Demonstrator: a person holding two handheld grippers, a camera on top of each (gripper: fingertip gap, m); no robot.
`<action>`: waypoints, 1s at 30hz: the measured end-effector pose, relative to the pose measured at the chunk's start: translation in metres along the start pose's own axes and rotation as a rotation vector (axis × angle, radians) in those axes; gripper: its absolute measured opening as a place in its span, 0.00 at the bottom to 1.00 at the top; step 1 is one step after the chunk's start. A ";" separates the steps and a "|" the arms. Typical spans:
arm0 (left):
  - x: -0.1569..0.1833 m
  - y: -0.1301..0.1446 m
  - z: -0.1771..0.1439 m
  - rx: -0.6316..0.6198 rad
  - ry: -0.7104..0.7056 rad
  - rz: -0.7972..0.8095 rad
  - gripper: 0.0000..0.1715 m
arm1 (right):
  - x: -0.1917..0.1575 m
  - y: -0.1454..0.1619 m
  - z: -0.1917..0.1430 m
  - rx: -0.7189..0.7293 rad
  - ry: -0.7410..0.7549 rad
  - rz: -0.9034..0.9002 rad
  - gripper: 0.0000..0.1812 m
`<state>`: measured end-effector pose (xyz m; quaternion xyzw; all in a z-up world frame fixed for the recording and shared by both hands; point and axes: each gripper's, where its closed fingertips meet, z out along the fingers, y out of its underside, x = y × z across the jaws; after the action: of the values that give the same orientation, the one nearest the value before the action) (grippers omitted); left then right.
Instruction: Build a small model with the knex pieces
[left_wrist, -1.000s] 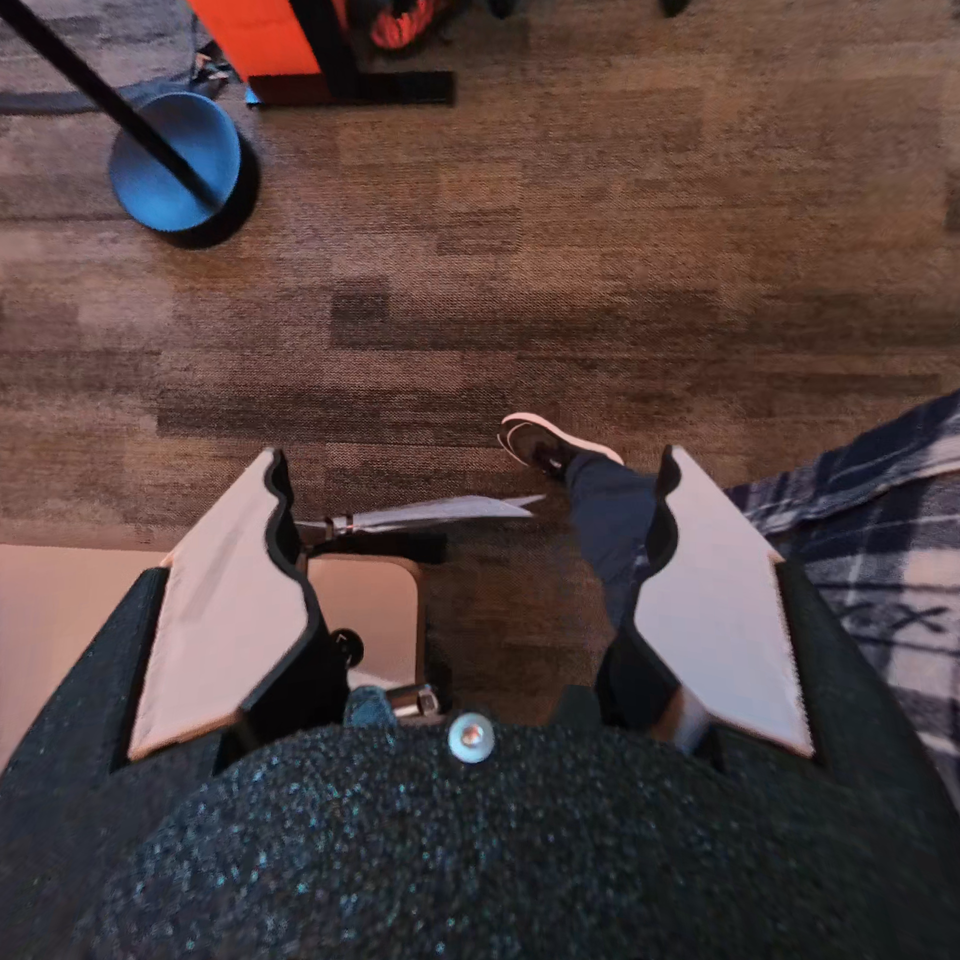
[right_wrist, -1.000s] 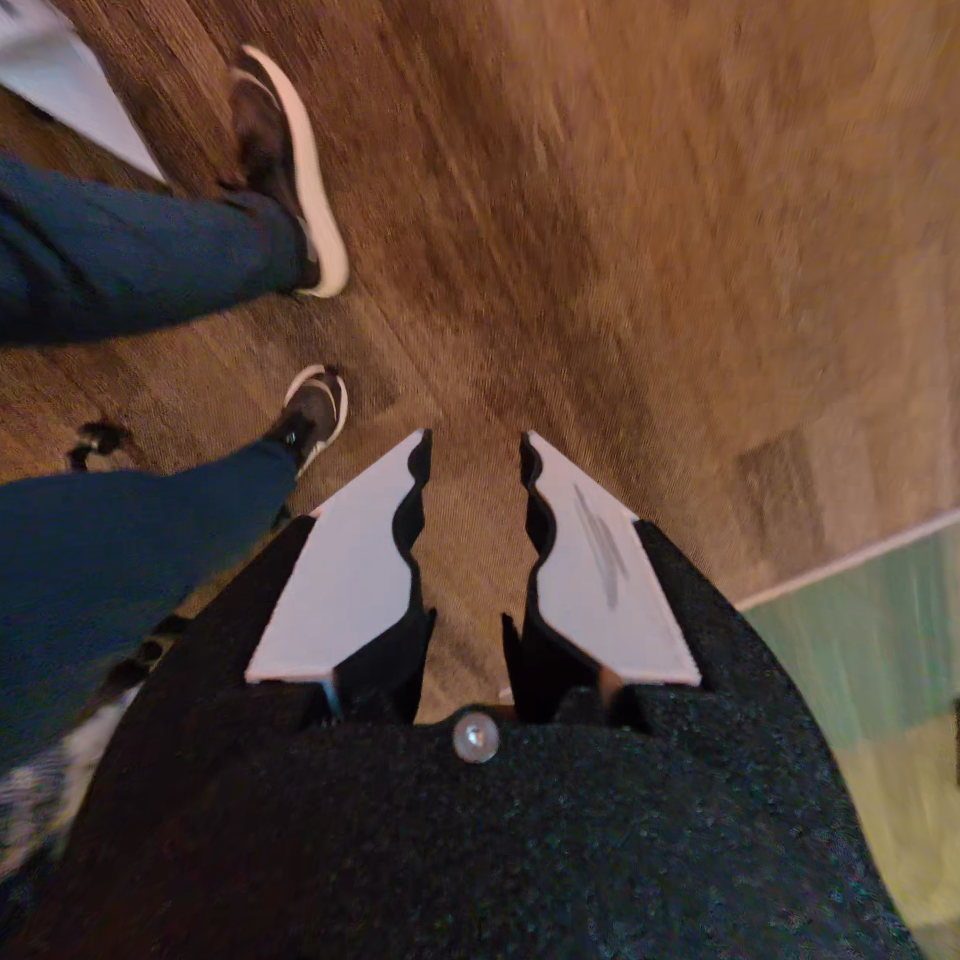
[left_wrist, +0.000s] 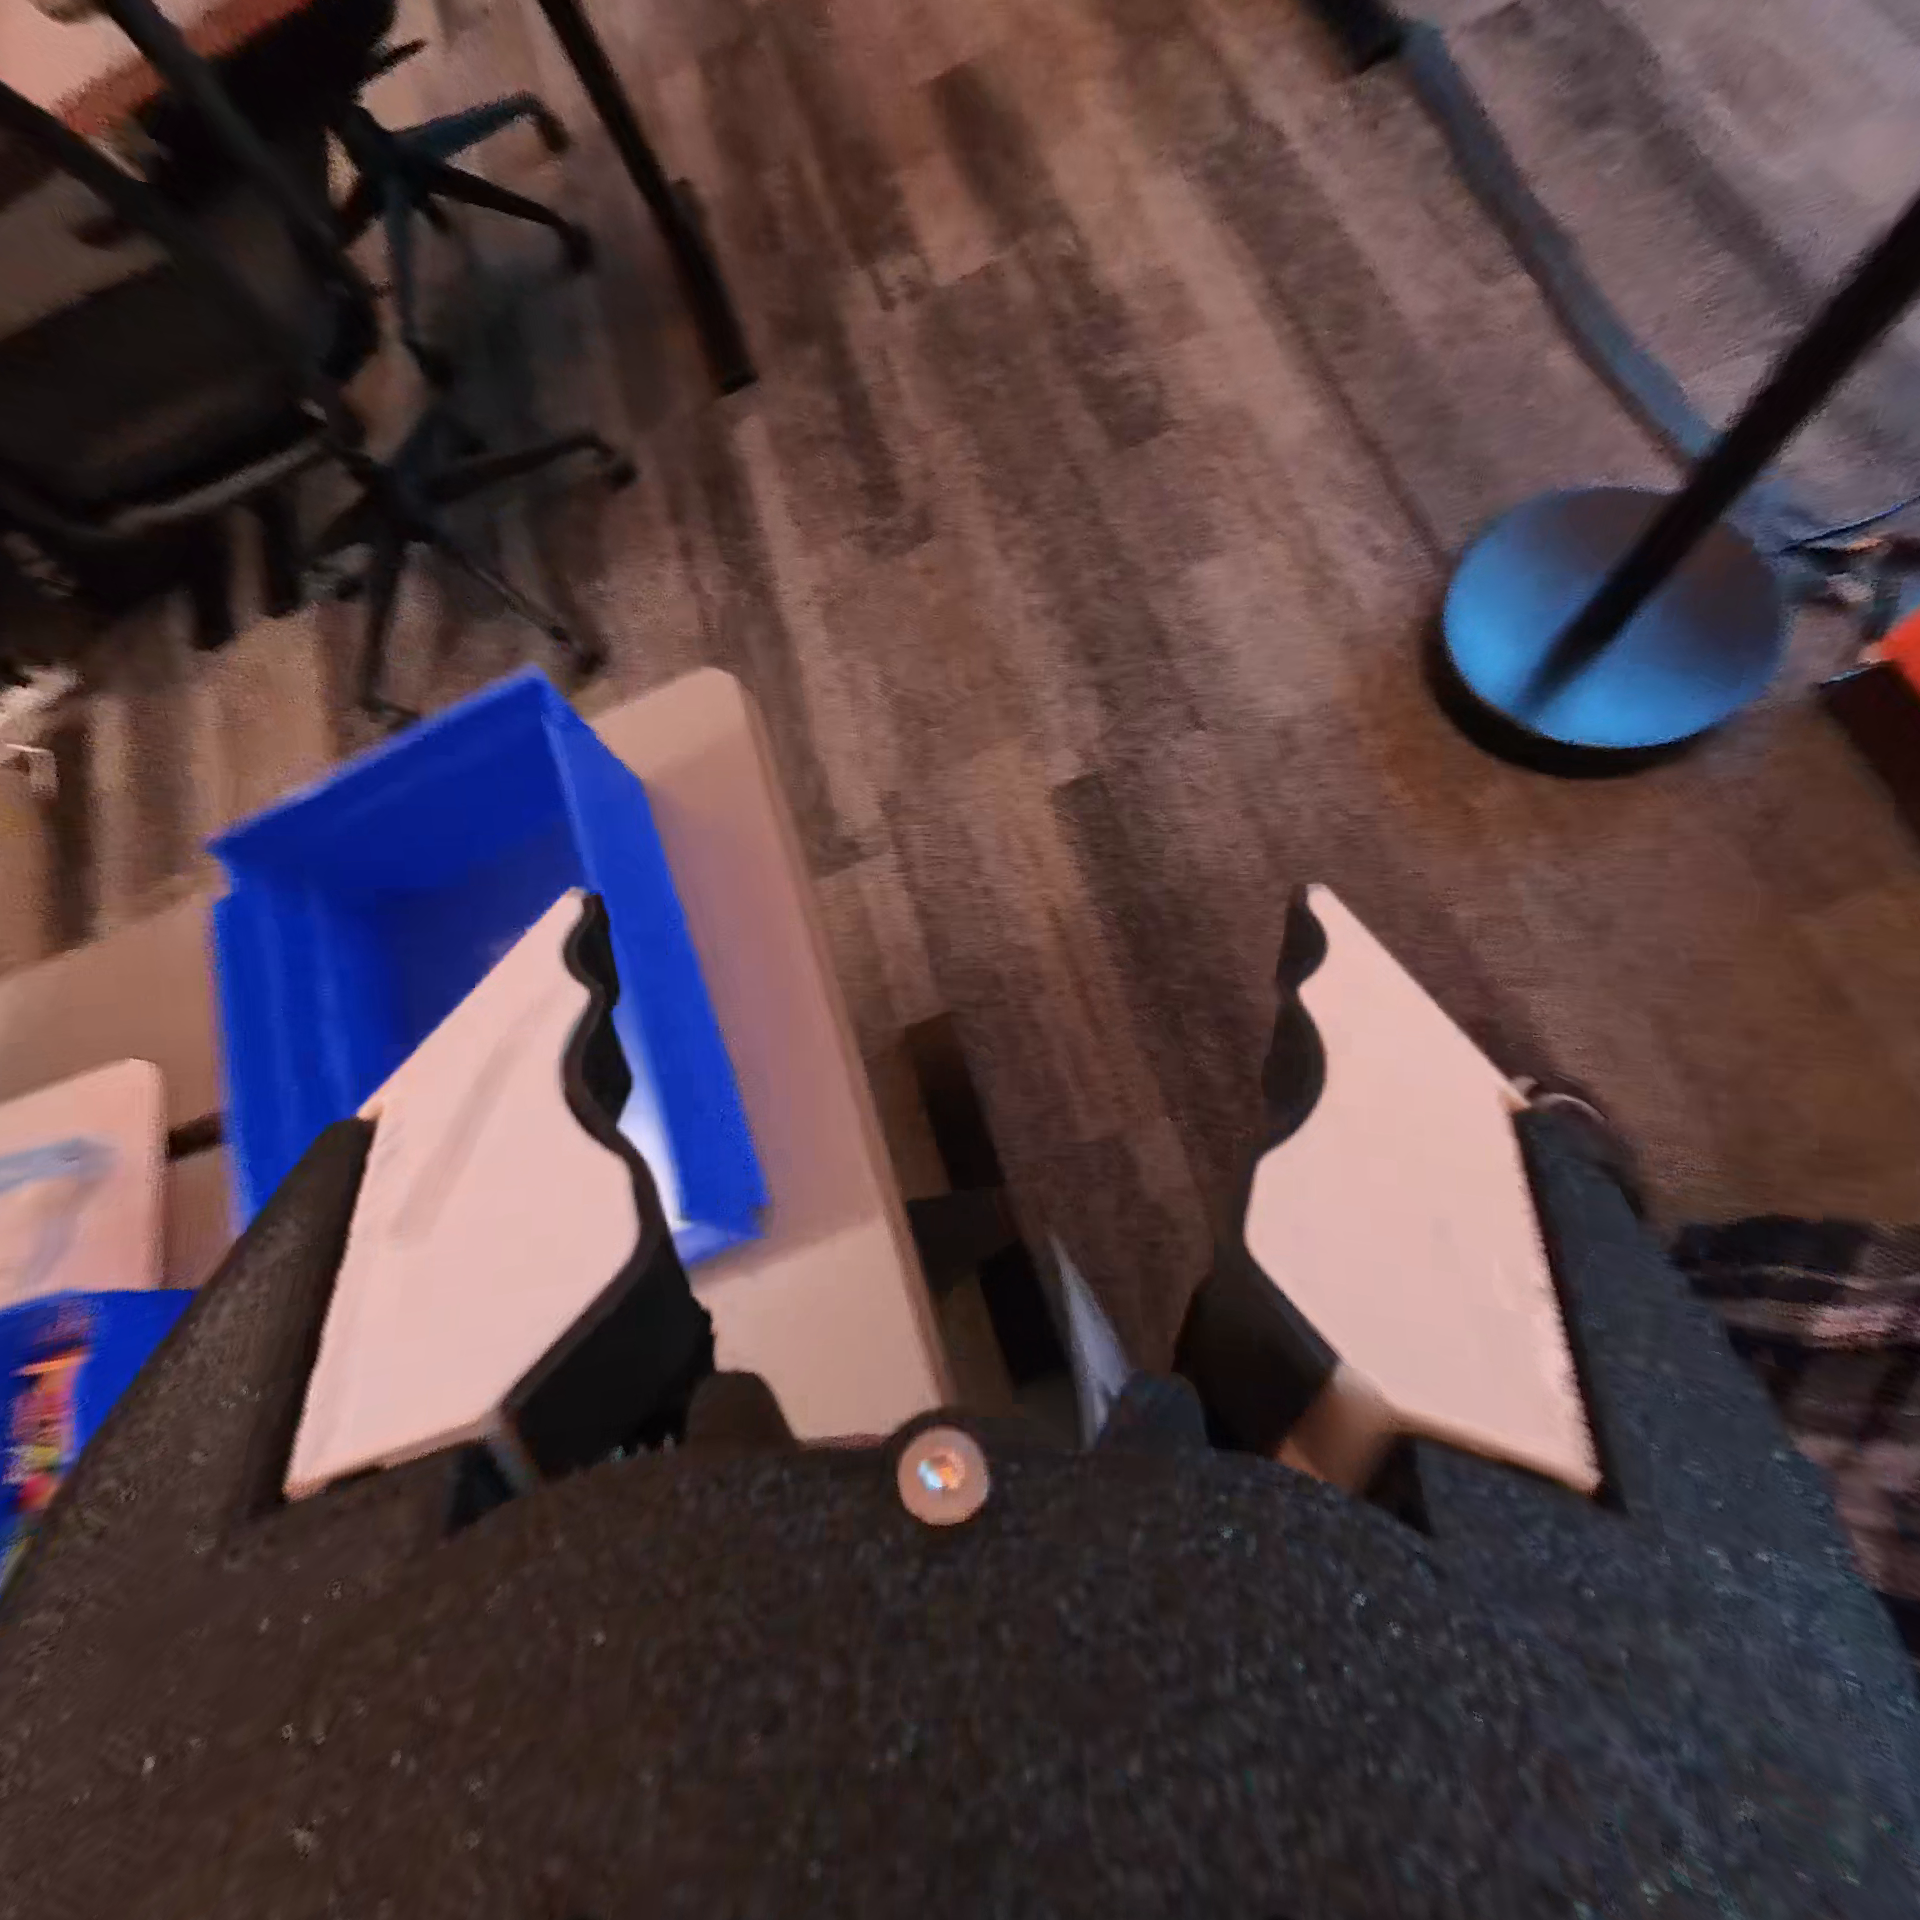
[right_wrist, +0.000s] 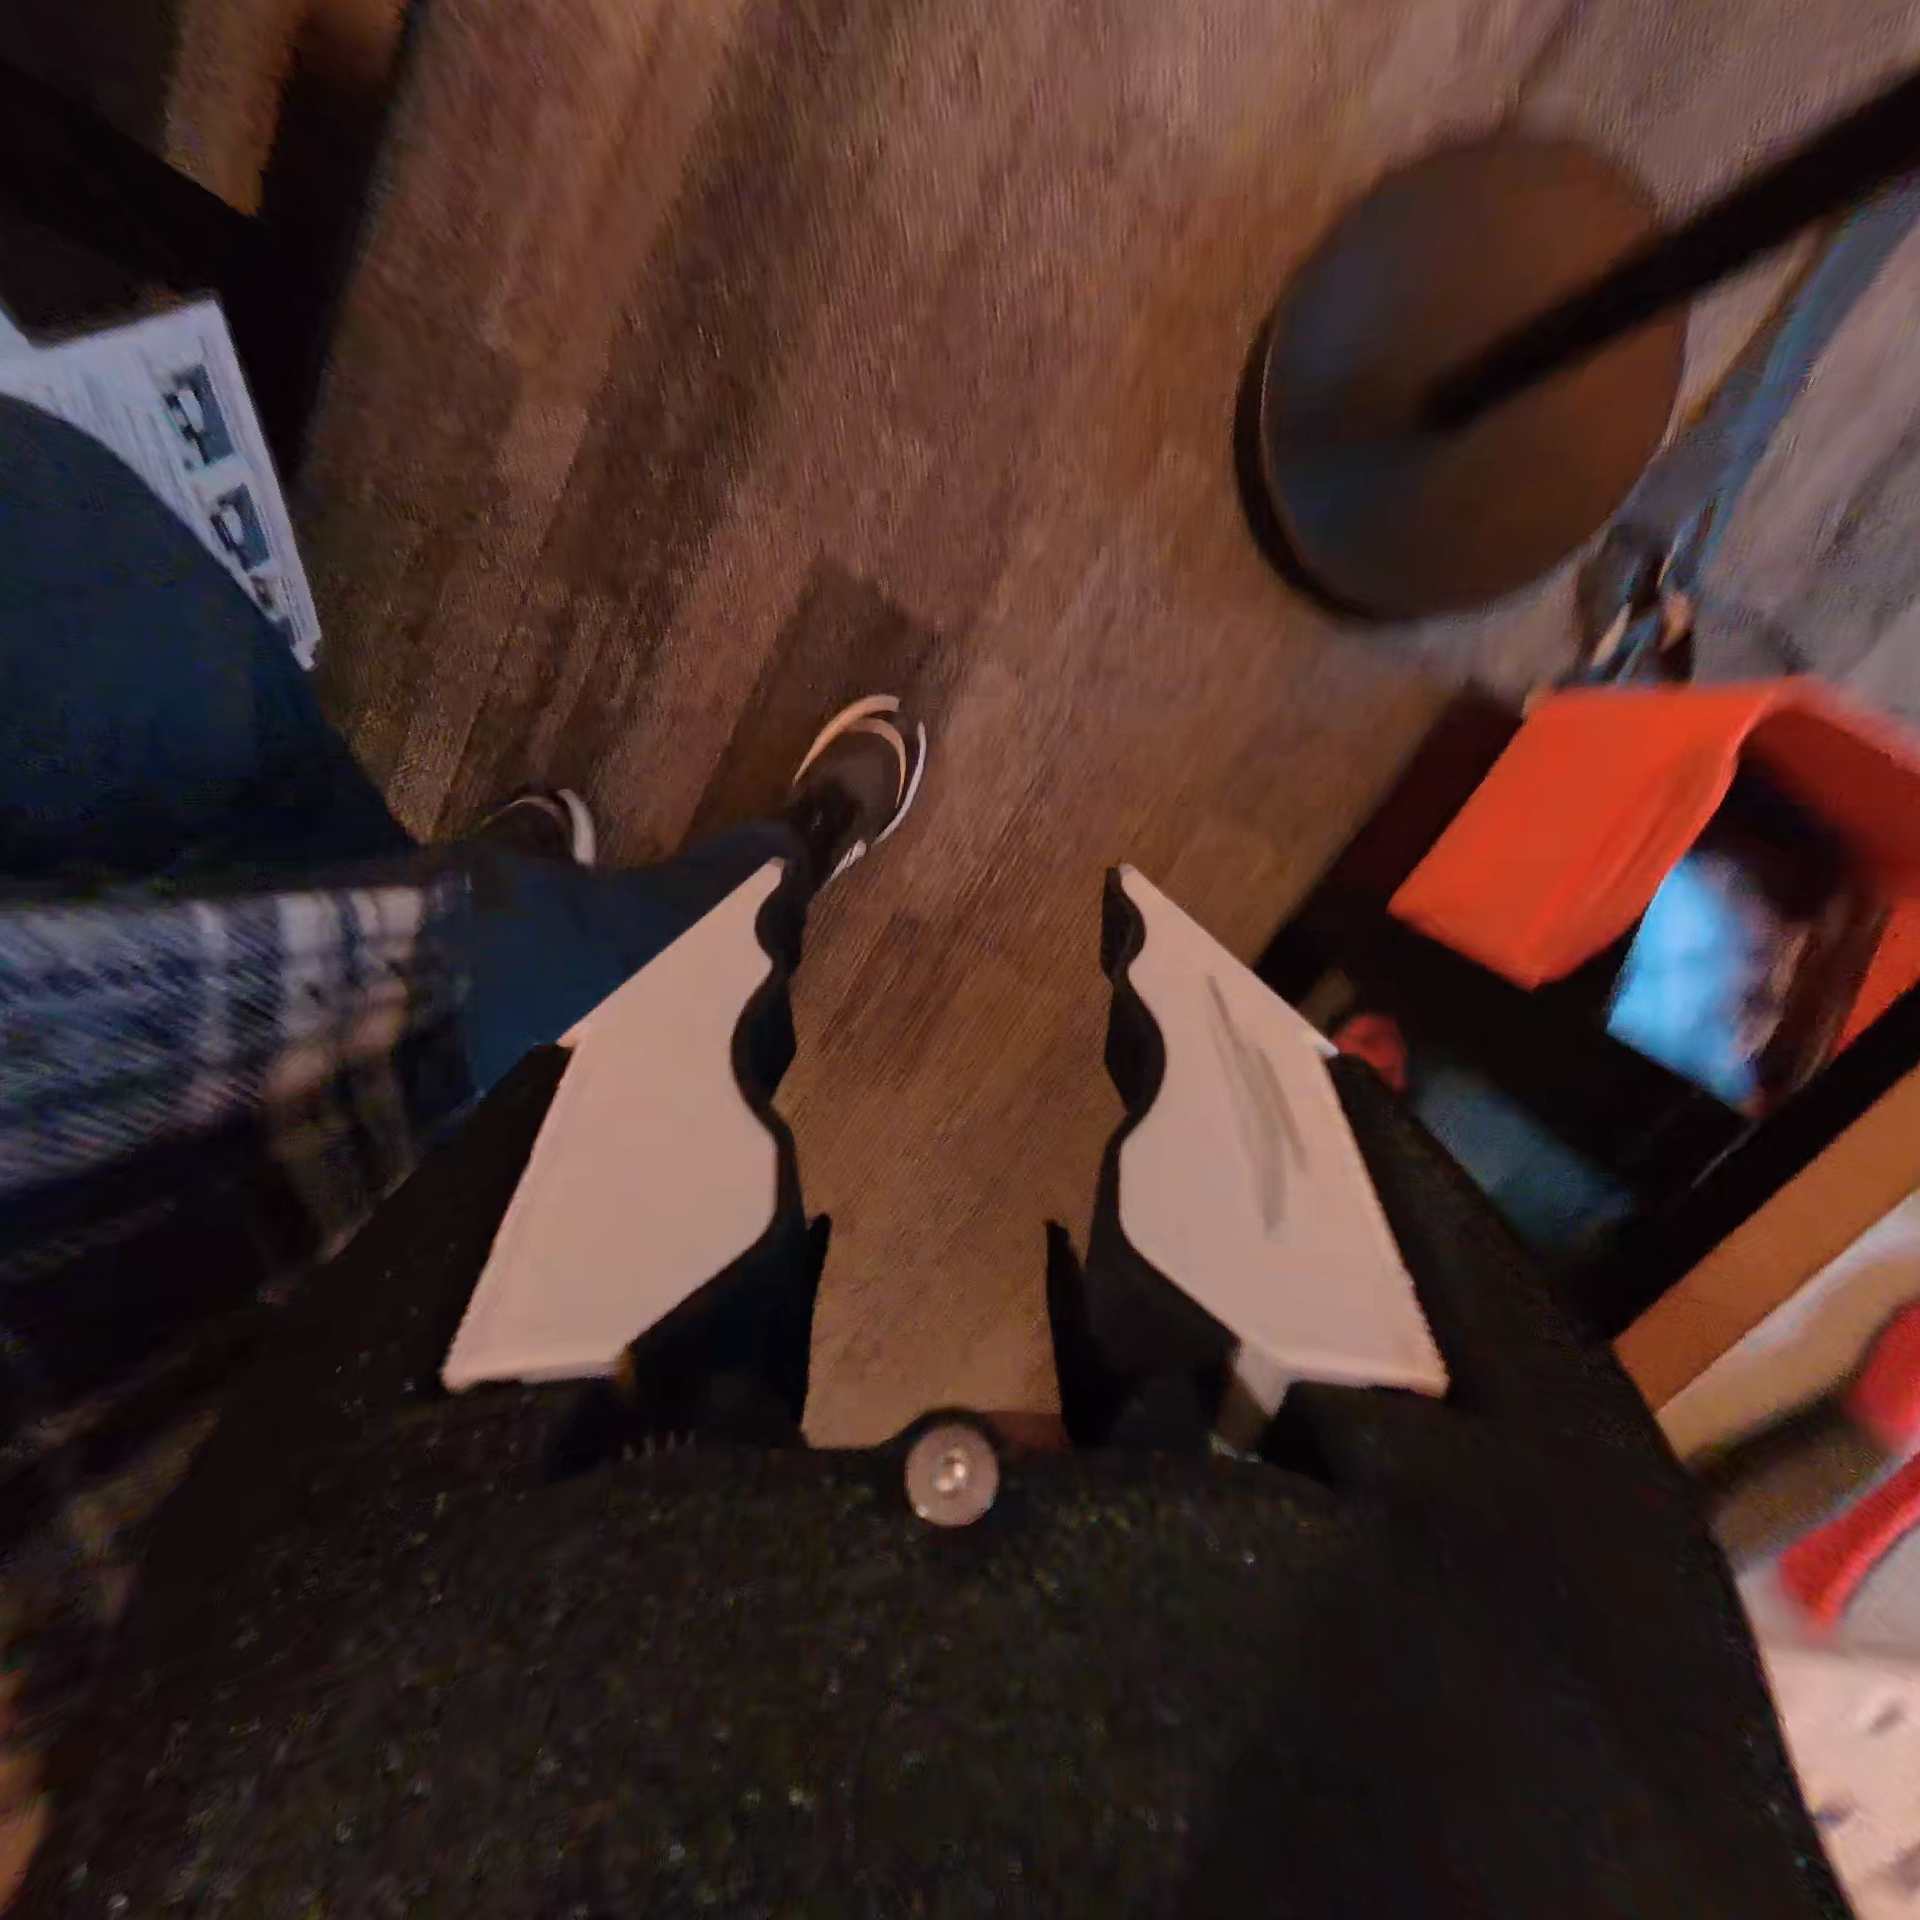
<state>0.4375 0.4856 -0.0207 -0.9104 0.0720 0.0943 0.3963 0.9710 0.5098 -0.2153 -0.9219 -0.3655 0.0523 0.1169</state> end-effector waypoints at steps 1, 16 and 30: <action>-0.015 -0.014 0.006 -0.002 -0.036 0.005 0.73 | 0.012 -0.032 0.003 0.018 -0.016 -0.048 0.33; -0.288 -0.104 0.217 0.033 -0.258 -0.108 0.83 | 0.034 -0.347 0.058 0.027 -0.019 -0.311 0.38; -0.337 -0.105 0.422 -0.120 -0.080 -0.226 0.60 | 0.006 -0.582 0.123 -0.043 -0.143 -0.463 0.38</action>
<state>0.0831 0.8855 -0.1510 -0.9302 -0.0528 0.0896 0.3520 0.5679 0.9458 -0.1869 -0.8099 -0.5754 0.0814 0.0798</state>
